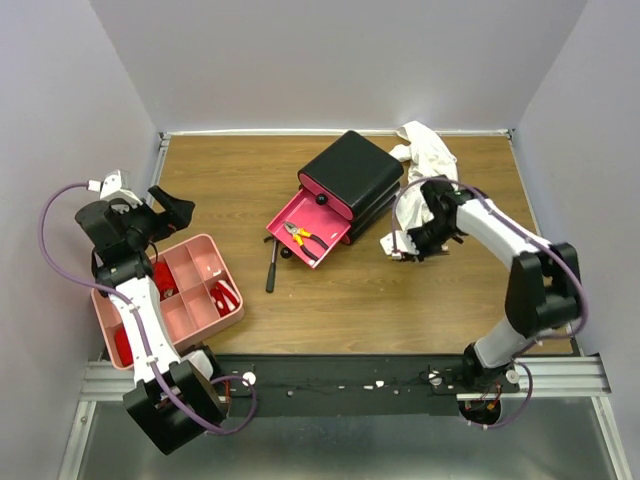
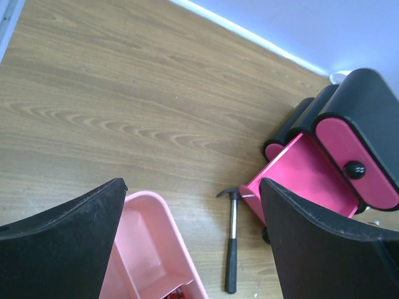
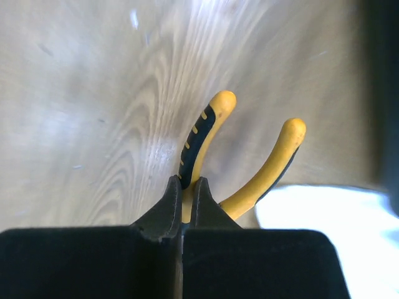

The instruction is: Sort the tools into containers

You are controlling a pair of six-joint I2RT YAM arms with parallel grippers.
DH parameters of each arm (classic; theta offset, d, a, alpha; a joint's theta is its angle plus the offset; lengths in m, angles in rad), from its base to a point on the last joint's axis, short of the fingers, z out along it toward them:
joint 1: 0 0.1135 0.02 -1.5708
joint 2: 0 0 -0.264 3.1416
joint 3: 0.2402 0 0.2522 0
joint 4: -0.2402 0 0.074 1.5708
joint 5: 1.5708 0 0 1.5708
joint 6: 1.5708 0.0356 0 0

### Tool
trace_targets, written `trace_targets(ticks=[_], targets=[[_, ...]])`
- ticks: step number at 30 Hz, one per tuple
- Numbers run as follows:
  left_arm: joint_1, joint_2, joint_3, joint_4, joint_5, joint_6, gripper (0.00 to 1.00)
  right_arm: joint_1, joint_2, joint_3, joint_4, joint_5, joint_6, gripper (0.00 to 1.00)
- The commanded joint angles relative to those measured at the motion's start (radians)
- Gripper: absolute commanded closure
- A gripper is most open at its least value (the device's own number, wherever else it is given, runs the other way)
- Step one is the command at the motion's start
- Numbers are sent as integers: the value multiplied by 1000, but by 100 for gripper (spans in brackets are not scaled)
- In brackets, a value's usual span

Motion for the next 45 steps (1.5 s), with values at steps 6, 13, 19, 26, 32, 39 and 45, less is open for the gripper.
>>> trace_targets(ticks=[6,13,19,26,32,39,45], targets=[[-69,-64,-56,112,20,-108,1,146,-108,580,-300,-513,543,99],[-99,-99,-75,100,14,-107,1,347,-12,707,79,-494,1106,99],[-102,-142,-104,75,8,-105,1,450,152,781,241,-367,1355,99],[-102,-142,-109,64,6,-101,1,498,292,813,264,-215,1306,99],[-102,-132,-109,75,5,-104,1,501,380,832,292,-83,1244,99],[-100,-133,-89,64,-15,-102,1,501,455,830,337,54,1164,99],[-100,-104,-89,93,-6,-127,1,502,492,824,366,228,1104,99]])
